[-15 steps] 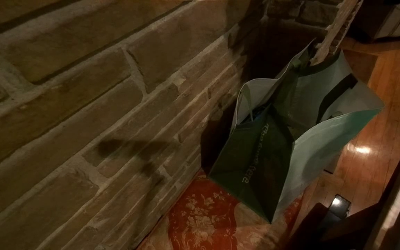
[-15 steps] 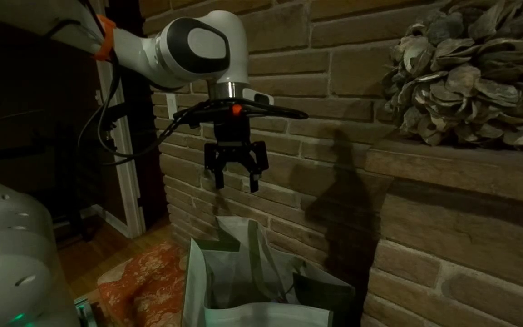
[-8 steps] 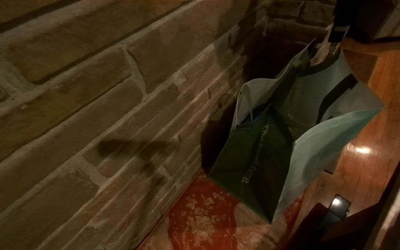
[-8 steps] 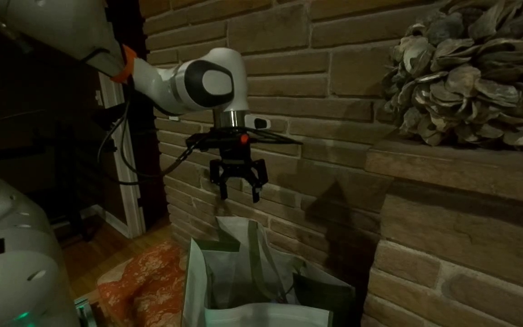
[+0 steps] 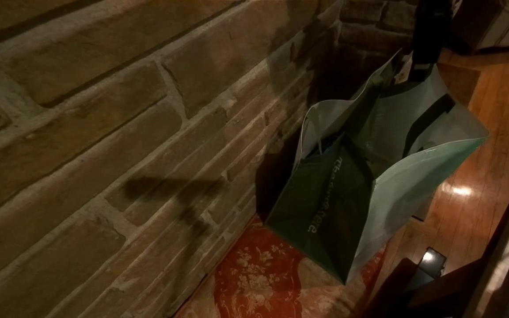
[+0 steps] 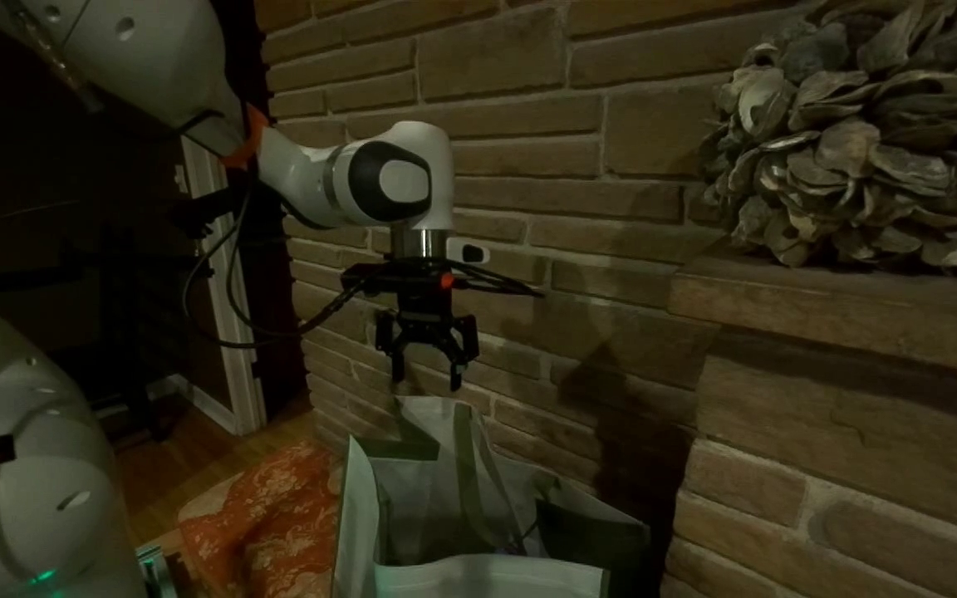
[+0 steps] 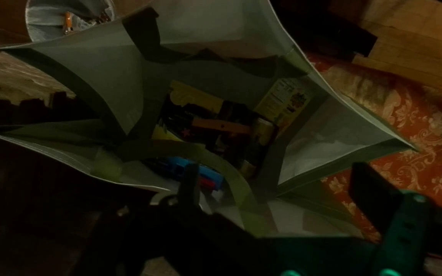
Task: Remove the box from the bag
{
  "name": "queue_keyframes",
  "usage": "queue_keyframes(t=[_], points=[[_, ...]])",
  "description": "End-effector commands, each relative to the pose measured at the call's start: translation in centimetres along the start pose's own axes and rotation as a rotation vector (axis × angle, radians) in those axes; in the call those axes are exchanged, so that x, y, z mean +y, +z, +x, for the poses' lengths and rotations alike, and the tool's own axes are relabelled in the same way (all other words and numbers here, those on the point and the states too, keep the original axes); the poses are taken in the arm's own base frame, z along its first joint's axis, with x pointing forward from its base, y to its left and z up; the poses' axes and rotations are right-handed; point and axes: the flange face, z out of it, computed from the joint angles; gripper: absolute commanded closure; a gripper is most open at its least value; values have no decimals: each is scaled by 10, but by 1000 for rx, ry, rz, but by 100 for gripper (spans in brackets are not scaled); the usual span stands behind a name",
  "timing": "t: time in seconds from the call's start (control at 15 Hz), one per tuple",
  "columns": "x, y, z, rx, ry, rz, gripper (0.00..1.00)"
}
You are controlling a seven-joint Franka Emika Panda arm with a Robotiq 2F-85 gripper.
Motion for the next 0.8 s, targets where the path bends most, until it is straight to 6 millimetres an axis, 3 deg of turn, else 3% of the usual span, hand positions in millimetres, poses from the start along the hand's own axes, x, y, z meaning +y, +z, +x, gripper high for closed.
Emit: queue_keyframes(t=[0.0, 0.47, 0.73], points=[[-1, -2, 7, 69, -1, -105, 0], [-17, 85, 9, -10, -130, -118, 0], [-11, 128, 12, 29, -239, -130, 0]])
